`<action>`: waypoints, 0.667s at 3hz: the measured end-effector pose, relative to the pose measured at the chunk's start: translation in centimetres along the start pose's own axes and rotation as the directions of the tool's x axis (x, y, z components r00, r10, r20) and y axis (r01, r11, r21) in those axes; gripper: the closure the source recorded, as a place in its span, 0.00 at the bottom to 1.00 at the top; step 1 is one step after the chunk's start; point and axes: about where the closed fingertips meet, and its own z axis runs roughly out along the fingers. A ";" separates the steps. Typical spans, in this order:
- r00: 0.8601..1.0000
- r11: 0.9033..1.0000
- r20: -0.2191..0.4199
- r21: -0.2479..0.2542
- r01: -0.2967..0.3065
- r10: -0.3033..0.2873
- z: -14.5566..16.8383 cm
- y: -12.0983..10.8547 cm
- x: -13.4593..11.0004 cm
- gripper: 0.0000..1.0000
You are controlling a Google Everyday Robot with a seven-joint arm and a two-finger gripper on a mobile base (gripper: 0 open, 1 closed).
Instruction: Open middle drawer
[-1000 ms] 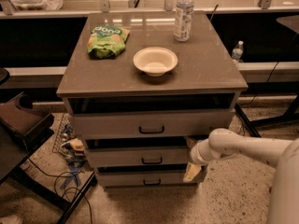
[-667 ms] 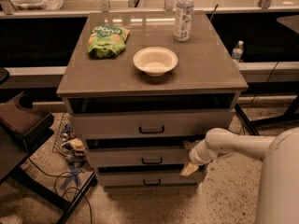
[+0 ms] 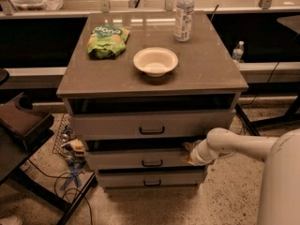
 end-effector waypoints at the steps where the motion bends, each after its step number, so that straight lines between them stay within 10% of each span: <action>1: 1.000 1.000 0.000 0.000 0.000 0.000 -0.2 0.0 -0.1 1.00; 2: 1.000 1.000 0.000 0.000 0.000 0.000 -0.2 0.0 -0.1 1.00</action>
Offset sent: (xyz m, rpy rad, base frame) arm -0.2193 -0.1016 0.0405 0.0084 0.1515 -0.3467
